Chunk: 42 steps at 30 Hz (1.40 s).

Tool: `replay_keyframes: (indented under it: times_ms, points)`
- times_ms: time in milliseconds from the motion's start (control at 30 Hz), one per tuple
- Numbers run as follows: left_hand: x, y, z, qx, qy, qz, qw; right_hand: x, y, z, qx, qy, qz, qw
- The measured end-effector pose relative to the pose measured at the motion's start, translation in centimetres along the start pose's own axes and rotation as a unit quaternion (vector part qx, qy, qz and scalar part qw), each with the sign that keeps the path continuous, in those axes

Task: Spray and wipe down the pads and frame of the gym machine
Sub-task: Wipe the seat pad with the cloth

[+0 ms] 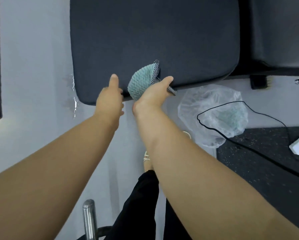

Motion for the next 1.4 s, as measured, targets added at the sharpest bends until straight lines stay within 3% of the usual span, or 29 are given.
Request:
replay_keyframes:
  times_ms: [33, 100, 167, 267, 367, 400, 467, 500, 533, 633, 767, 867, 933, 1033, 1167, 1233, 1300, 1400]
  points:
    - [0.7, -1.2, 0.1, -0.101, -0.074, 0.052, 0.991, -0.5, 0.5, -0.3, 0.007, -0.026, 0.029, 0.999]
    - [2.6, -2.5, 1.0, -0.234, -0.245, 0.156, 0.928, -0.9, 2.0, -0.7, 0.054, -0.068, 0.072, 0.994]
    - [4.2, -2.5, 1.5, -0.261, -0.337, 0.232, 0.874, -1.2, 0.7, 0.6, 0.099, -0.113, 0.159, 0.976]
    - [6.3, -1.7, 1.7, -0.246, -0.368, 0.204, 0.873, -1.7, -1.9, 0.4, 0.119, -0.215, 0.337, 0.909]
    - [7.7, -0.1, 1.9, -0.254, -0.313, 0.235, 0.884, -2.2, -6.0, 0.2, 0.114, -0.354, 0.527, 0.764]
    - [8.1, 0.6, 2.0, -0.261, -0.301, 0.289, 0.871, -1.9, -7.3, 0.4, 0.072, -0.402, 0.607, 0.682]
    - [8.8, 1.9, 2.2, -0.273, -0.296, 0.404, 0.821, -0.4, -9.3, 0.6, -0.047, -0.464, 0.743, 0.480]
    - [9.0, 2.2, 2.4, -0.272, -0.299, 0.444, 0.799, 0.5, -9.9, 0.7, -0.092, -0.473, 0.778, 0.403]
    - [9.0, 2.4, 2.3, -0.265, -0.299, 0.476, 0.783, 1.4, -10.3, 0.7, -0.110, -0.482, 0.794, 0.355]
    - [8.0, 2.3, 1.3, -0.238, -0.253, 0.538, 0.768, 2.9, -9.6, -0.3, -0.177, -0.478, 0.812, 0.284]
    - [4.5, 1.2, -2.4, -0.177, -0.152, 0.608, 0.759, 3.8, -7.4, -0.3, -0.426, -0.472, 0.728, 0.257]
    - [2.4, 0.9, -3.2, -0.131, -0.129, 0.608, 0.772, 3.8, -5.2, -0.5, -0.525, -0.515, 0.659, 0.158]
    - [2.3, 0.8, -2.6, -0.145, -0.107, 0.618, 0.765, 4.4, -4.4, -1.2, -0.535, -0.520, 0.651, 0.139]
    - [3.4, 0.4, -1.8, -0.167, -0.061, 0.654, 0.735, 6.5, -3.5, -1.6, -0.511, -0.517, 0.670, 0.151]
    - [3.0, 0.0, -1.9, -0.140, -0.009, 0.680, 0.720, 8.0, -0.9, -0.4, -0.550, -0.558, 0.611, 0.107]
    - [1.1, 0.1, -3.3, -0.120, 0.013, 0.685, 0.719, 8.1, 0.4, -0.5, -0.551, -0.589, 0.580, 0.116]
    - [-0.4, 0.1, -5.4, -0.127, 0.035, 0.666, 0.734, 7.9, 0.5, -1.2, -0.576, -0.589, 0.547, 0.147]
    - [-2.0, -0.4, -7.2, -0.136, 0.090, 0.563, 0.810, 7.5, 0.4, -1.7, -0.594, -0.588, 0.514, 0.193]
Point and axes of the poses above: each hand's wrist, its own z-axis away from the middle knuckle, its own x-axis out of the palm, y = z × x, the point moved 3 cm from there along -z, towards the middle knuckle, and after that the axes turned 14 degrees about -x, right-handed, at the moved point
